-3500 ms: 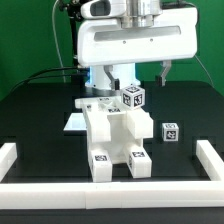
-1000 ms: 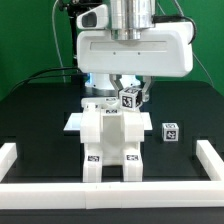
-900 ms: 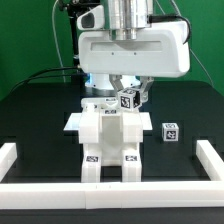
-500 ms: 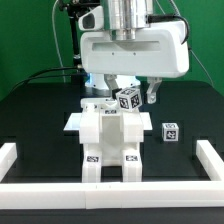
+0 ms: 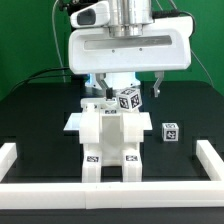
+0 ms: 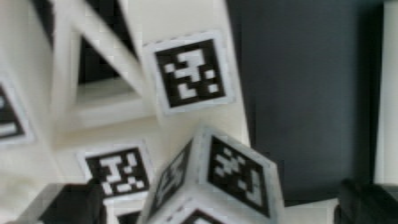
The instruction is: Assemble chair
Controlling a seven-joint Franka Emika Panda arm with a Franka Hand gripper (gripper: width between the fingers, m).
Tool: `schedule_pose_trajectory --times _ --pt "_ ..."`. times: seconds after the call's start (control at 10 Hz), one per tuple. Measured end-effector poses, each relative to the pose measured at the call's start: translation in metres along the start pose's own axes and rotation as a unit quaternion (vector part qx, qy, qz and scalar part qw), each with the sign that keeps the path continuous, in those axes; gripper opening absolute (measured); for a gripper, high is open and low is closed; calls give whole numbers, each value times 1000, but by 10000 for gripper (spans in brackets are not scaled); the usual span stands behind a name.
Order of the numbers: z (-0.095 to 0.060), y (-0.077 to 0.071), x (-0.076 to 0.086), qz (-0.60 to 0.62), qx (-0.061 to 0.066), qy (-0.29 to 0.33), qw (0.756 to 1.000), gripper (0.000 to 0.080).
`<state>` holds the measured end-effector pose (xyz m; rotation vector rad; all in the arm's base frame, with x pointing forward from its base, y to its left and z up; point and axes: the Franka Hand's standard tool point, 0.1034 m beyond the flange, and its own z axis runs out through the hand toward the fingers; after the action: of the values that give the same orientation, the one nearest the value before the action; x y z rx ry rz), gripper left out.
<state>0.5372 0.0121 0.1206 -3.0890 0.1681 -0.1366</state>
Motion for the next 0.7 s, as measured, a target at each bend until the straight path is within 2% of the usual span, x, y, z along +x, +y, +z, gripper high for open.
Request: schedule_pose_trajectory --times 0.3,0.5,0.7 --pt "0 1 0 -109 -1 -1 994 649" --pt "-2 -2 1 -220 -2 -4 975 649" --pt "0 8 -2 -275 -2 -7 961 649"
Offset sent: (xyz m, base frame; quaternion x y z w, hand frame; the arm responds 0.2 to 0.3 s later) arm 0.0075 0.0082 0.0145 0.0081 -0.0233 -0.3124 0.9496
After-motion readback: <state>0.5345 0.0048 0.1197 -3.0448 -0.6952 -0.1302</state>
